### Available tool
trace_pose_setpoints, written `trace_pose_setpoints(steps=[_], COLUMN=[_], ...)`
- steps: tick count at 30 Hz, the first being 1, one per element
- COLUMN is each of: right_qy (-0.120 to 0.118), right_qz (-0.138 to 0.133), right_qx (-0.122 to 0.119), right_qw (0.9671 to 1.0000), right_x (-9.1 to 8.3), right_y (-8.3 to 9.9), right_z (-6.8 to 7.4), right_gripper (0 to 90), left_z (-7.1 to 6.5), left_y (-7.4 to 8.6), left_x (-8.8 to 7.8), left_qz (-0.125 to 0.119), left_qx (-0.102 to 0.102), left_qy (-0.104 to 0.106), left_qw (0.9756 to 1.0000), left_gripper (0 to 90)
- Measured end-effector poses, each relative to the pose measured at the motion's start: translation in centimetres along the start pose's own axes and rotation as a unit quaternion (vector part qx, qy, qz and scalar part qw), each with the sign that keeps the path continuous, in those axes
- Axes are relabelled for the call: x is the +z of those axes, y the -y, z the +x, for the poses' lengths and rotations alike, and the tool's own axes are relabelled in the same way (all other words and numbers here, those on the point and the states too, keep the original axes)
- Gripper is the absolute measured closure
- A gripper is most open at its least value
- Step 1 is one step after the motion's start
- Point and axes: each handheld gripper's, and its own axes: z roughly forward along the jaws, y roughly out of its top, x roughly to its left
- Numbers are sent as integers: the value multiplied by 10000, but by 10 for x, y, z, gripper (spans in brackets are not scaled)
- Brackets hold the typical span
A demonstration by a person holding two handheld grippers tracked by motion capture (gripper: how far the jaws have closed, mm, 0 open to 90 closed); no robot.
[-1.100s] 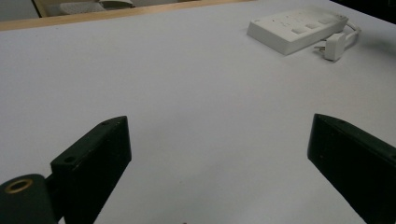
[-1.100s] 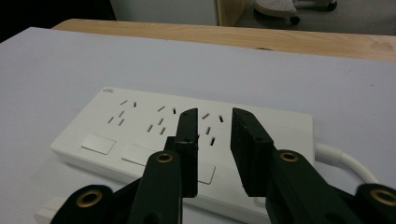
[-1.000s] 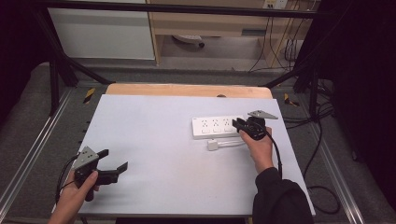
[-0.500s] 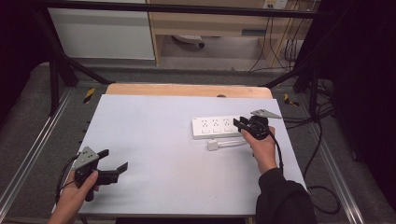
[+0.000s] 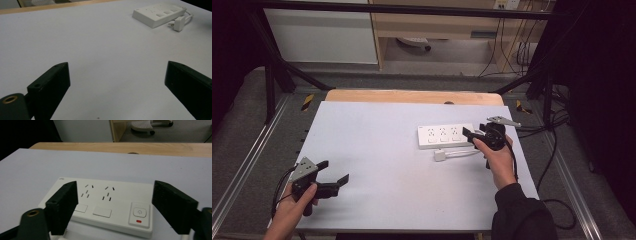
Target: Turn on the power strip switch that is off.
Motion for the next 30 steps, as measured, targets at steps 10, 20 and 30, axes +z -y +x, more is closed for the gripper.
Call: trace_pose_setpoints(steps=[10, 20, 30], right_qy=[47, 65, 82], right_qz=[-438, -787, -734], right_qx=[66, -210, -325], right_qw=[9990, 9967, 9967], right_x=[-23, -52, -76], right_y=[-6, -3, 21], right_z=[5, 10, 6], right_gripper=[51, 51, 73], left_z=[1, 2, 5], left_y=[1, 2, 6], left_x=[-1, -5, -12], left_qz=[31, -13, -40], left_qx=[-4, -64, -165], left_qy=[-35, -39, -109], left_qw=[10000, 10000, 9998], left_gripper=[62, 62, 62])
